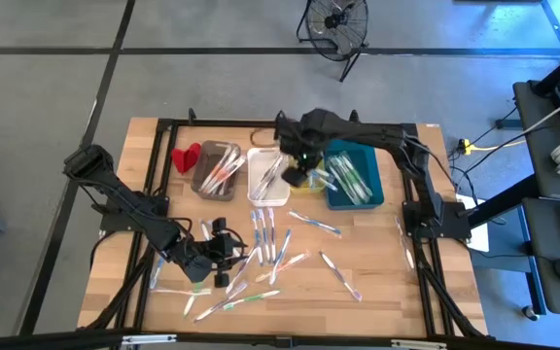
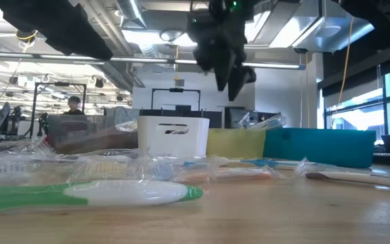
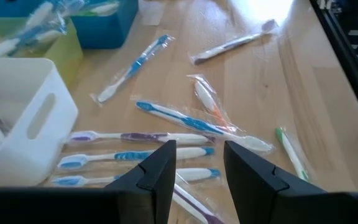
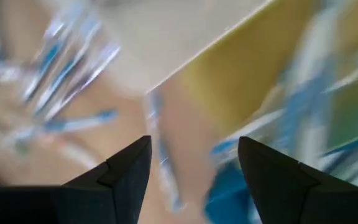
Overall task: Pick & Place Toothbrushes
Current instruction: Put the blue toothbrush into the yellow bin
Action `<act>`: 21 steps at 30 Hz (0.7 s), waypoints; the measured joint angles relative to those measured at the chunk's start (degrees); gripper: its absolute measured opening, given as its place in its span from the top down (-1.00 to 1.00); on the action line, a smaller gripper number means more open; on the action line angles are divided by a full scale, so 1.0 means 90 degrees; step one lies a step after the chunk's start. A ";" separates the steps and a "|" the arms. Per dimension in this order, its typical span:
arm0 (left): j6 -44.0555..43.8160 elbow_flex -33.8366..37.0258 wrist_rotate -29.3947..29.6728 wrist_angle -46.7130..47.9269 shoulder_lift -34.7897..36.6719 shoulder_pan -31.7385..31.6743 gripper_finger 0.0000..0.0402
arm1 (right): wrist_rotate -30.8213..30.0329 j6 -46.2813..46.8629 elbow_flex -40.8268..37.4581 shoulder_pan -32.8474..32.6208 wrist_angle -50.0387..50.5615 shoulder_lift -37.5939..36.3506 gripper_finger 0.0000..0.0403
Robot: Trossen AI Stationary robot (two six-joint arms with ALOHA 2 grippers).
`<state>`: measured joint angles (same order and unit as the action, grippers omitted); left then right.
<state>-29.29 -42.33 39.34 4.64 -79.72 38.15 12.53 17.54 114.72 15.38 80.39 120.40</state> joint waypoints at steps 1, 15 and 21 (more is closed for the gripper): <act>-0.0002 0.0000 -0.0074 0.0005 0.0000 0.0000 0.35 | 0.0090 -0.0002 0.0004 -0.0125 0.0102 0.0000 -0.19; -0.0016 0.0000 -0.0326 0.0001 0.0000 0.0000 0.35 | -0.1211 -0.0003 -0.0722 -0.2096 0.0990 0.0002 -0.02; -0.0016 0.0000 -0.0319 -0.0009 0.0000 0.0000 0.35 | -0.2103 0.0128 -0.1277 -0.2766 0.0484 0.0002 0.05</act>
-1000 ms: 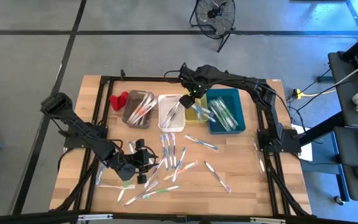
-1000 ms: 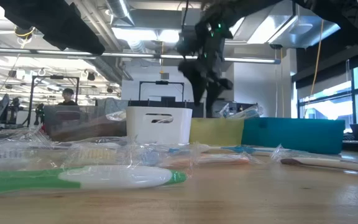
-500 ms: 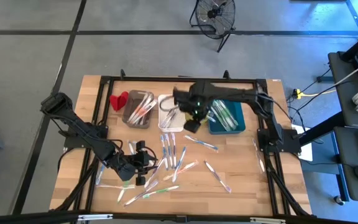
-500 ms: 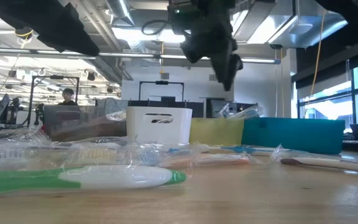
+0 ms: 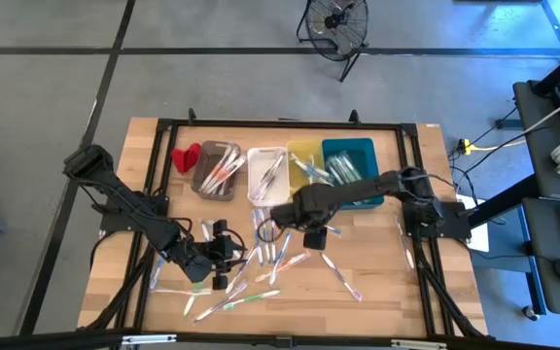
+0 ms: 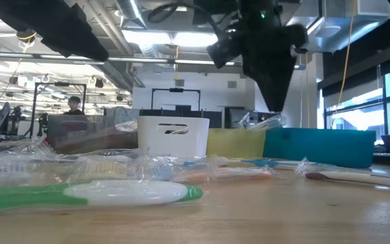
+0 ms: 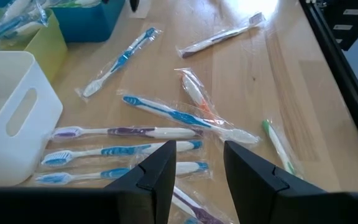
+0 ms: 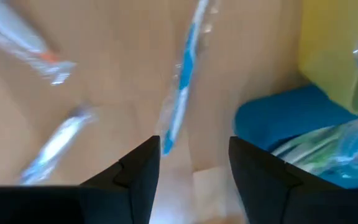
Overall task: Pick & Place Toothbrushes
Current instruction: Put the blue toothbrush into the yellow bin
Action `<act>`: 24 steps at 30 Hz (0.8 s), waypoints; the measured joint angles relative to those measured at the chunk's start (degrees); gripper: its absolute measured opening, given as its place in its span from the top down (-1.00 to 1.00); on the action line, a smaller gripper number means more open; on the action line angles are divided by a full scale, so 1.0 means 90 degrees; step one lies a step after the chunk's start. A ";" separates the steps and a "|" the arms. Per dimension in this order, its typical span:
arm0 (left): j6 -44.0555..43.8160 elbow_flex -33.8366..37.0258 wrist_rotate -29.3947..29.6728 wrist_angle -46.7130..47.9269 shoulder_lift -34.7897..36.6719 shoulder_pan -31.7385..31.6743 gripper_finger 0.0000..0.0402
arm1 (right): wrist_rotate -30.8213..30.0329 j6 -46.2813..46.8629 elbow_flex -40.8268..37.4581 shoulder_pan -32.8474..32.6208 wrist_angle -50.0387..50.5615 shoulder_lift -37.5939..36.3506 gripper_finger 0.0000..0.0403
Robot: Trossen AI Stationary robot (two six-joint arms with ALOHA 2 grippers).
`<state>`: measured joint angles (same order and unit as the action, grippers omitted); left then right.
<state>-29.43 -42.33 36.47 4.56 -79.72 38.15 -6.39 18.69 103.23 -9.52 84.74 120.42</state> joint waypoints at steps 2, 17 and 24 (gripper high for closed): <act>-0.0024 0.0000 0.0000 -0.0005 0.0001 0.0000 0.35 | -0.0307 -0.0022 -0.0269 -0.0122 -0.0242 0.0000 0.07; -0.0102 0.0000 0.0140 0.0003 0.0002 0.0000 0.35 | -0.0364 -0.0148 -0.1404 0.0048 -0.1378 0.0005 0.25; -0.0098 0.0000 0.0155 0.0015 0.0002 0.0000 0.35 | 0.0299 -0.0507 -0.1404 0.0020 -0.1768 0.0005 0.33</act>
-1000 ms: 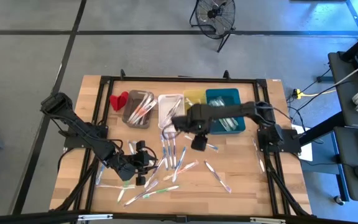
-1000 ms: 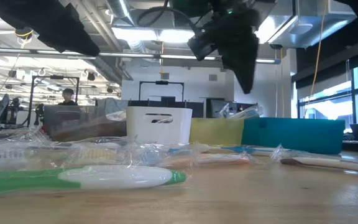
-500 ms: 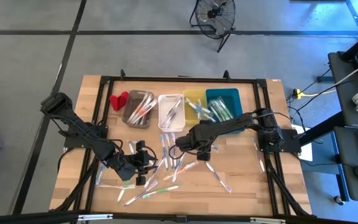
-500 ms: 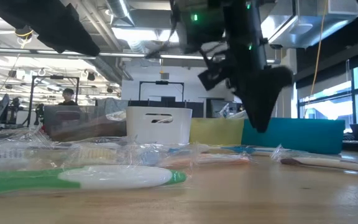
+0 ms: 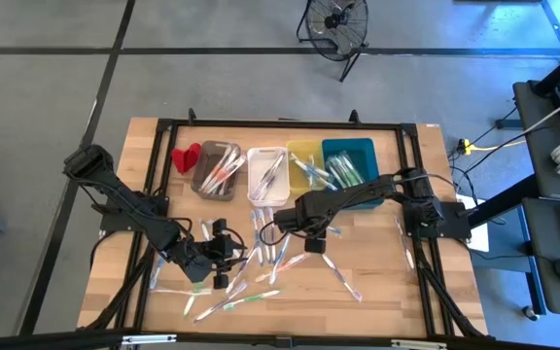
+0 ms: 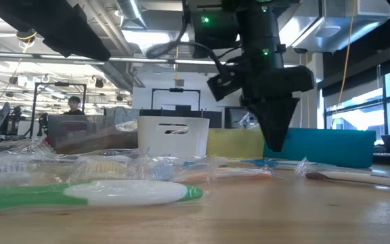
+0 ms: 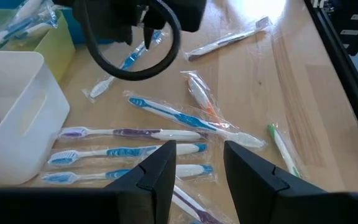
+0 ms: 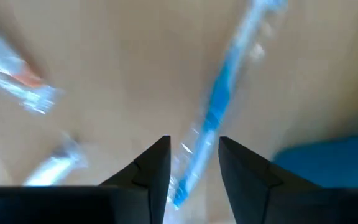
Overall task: Pick & Place Toothbrushes
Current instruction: Put the blue toothbrush into the yellow bin
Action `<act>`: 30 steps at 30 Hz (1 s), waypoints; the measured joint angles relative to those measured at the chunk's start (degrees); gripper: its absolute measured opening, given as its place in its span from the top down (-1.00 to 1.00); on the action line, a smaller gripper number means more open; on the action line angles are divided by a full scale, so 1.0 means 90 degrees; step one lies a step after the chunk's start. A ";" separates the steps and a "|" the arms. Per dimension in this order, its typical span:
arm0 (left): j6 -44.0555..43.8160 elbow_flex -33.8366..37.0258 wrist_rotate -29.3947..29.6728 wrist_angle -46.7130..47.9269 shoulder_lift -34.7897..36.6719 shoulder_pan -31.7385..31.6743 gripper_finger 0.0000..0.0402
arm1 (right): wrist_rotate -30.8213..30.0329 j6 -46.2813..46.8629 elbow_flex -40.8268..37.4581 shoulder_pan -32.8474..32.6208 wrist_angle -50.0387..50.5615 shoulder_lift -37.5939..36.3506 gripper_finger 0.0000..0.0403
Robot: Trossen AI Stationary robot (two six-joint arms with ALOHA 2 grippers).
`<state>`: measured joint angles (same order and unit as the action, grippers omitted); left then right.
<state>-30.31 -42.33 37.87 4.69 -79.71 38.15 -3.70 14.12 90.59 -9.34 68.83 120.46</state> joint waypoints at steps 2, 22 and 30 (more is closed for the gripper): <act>-0.0002 0.0000 0.0000 0.0000 0.0000 0.0000 0.35 | 0.0013 -0.0111 0.0000 -0.0008 -0.0192 0.0000 0.34; -0.0048 0.0000 0.0000 0.0002 0.0001 0.0000 0.35 | -0.0157 -0.0150 0.0000 0.0303 -0.0737 0.0000 0.24; -0.0048 0.0000 0.0000 0.0002 0.0001 0.0000 0.35 | -0.0185 -0.0147 -0.0002 0.0373 -0.1004 0.0053 0.19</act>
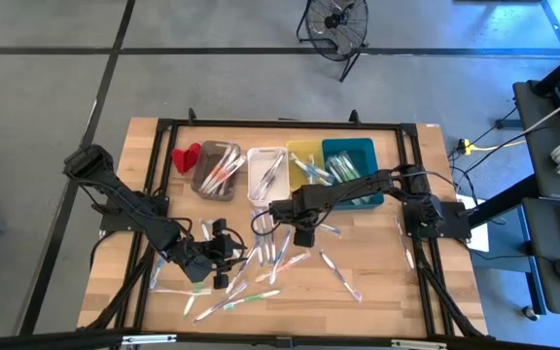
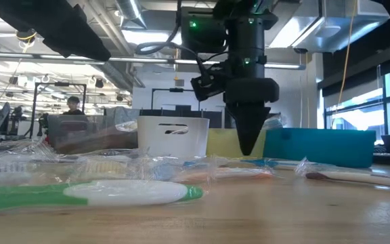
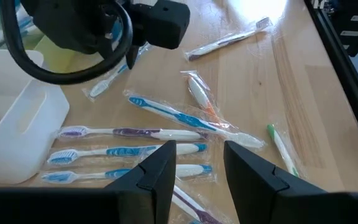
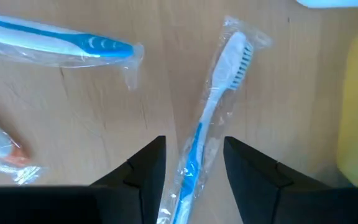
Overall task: Pick & Place Toothbrushes
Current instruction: Put the blue toothbrush into the yellow bin
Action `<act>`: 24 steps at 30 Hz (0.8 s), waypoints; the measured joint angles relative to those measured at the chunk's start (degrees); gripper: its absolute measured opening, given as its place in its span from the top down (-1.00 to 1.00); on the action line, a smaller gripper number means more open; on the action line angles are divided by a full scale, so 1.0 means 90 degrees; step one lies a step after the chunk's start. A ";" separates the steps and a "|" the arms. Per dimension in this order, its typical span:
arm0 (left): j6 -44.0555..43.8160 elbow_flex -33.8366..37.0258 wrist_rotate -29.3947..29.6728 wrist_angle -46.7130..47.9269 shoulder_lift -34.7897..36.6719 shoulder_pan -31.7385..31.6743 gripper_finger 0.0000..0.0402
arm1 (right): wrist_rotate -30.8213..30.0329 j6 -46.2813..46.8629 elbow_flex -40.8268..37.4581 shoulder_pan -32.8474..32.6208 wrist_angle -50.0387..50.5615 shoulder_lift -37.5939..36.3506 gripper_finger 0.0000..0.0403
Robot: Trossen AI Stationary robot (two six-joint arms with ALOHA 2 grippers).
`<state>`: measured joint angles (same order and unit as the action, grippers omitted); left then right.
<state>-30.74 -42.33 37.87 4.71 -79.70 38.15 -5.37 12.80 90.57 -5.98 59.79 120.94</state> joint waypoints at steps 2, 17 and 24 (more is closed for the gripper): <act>0.0000 0.0000 0.0000 0.0002 -0.0002 0.0000 0.35 | 0.0000 -0.0047 -0.0047 0.0002 -0.0178 -0.0005 0.17; 0.0000 0.0000 0.0000 0.0000 0.0000 0.0000 0.35 | 0.0437 -0.0152 -0.1033 0.0161 -0.1189 -0.0077 0.12; 0.0000 0.0000 0.0000 0.0000 0.0000 0.0000 0.35 | 0.0510 -0.0195 -0.1040 0.0144 -0.1216 -0.0074 0.60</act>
<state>-30.74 -42.33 37.87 4.71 -79.70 38.15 -0.77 11.05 81.21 -4.69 48.85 120.27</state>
